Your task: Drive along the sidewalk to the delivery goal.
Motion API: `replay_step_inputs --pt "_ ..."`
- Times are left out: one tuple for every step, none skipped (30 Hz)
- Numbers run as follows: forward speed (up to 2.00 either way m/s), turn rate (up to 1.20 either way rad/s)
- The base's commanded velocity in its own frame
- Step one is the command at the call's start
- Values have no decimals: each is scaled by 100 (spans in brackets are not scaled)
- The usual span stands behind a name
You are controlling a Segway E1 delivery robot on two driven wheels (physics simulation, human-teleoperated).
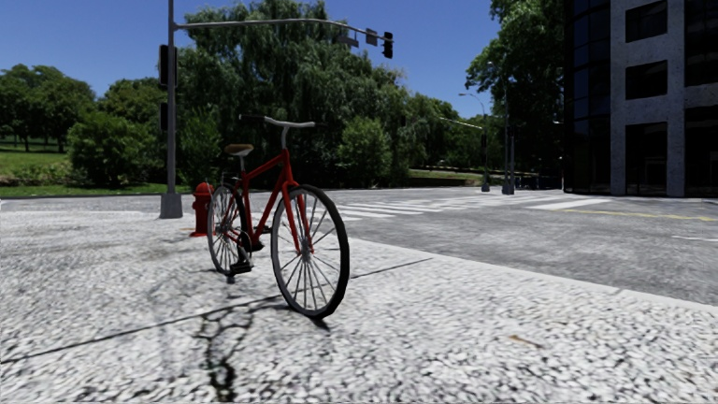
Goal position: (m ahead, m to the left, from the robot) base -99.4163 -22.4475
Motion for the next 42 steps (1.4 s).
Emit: replay_step_inputs --pt "82 -80" --pt "82 -80" --pt "82 -80" --pt "85 -80" --pt "88 -80" --pt "91 -80" --pt "92 -80" --pt "92 -80" --pt "92 -80" --pt "92 -80" --pt "93 -81" --pt "93 -81" --pt "93 -81" --pt "93 -81" --pt "93 -81" --pt "93 -81" --pt "93 -81" --pt "93 -81" --pt "93 -81" --pt "93 -81" --pt "93 -81" --pt "93 -81" --pt "93 -81" --pt "93 -81" --pt "93 -81" --pt "93 -81" --pt "93 -81" --pt "93 -81" --pt "93 -81" --pt "93 -81" --pt "93 -81" --pt "93 -81" --pt "93 -81" --pt "93 -81" --pt "93 -81" --pt "93 -81" --pt "93 -81" --pt "93 -81" --pt "93 -81" --pt "94 -81" --pt "94 -81" --pt "95 -81"
